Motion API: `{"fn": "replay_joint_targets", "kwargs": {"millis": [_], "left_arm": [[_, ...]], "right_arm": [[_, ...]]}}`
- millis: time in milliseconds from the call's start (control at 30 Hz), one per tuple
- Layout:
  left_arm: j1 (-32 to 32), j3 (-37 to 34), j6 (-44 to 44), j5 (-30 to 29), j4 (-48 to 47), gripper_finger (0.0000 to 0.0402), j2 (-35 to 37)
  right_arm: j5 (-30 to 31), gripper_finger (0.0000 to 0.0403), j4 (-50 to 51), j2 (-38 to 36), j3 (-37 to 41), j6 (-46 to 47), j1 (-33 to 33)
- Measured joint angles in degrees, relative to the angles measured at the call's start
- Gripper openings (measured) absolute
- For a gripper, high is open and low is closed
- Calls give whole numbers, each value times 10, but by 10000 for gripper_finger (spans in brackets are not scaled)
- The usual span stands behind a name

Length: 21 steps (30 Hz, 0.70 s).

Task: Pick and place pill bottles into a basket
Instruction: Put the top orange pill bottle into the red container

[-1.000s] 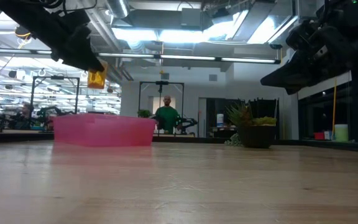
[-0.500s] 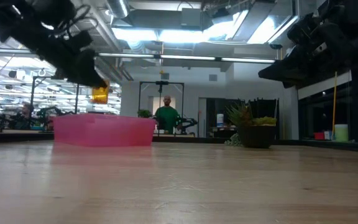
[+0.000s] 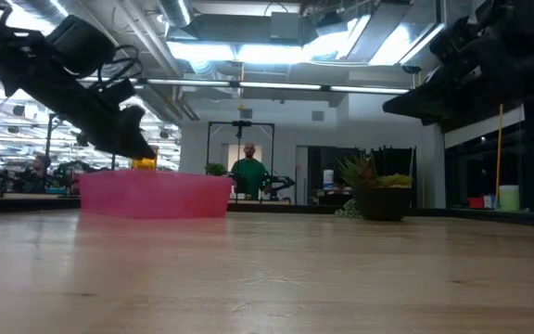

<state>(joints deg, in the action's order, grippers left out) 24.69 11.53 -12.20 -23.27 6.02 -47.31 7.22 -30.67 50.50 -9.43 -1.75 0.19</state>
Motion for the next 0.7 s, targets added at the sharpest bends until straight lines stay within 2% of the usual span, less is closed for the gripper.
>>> {"fn": "replay_joint_targets", "kwargs": {"millis": [400, 700], "left_arm": [[29, -1, 6, 11, 91, 200, -121], [46, -1, 8, 18, 110, 200, -170]], "right_arm": [[0, 19, -22, 0, 0, -3, 0], [0, 19, -21, 0, 0, -2, 0]]}}
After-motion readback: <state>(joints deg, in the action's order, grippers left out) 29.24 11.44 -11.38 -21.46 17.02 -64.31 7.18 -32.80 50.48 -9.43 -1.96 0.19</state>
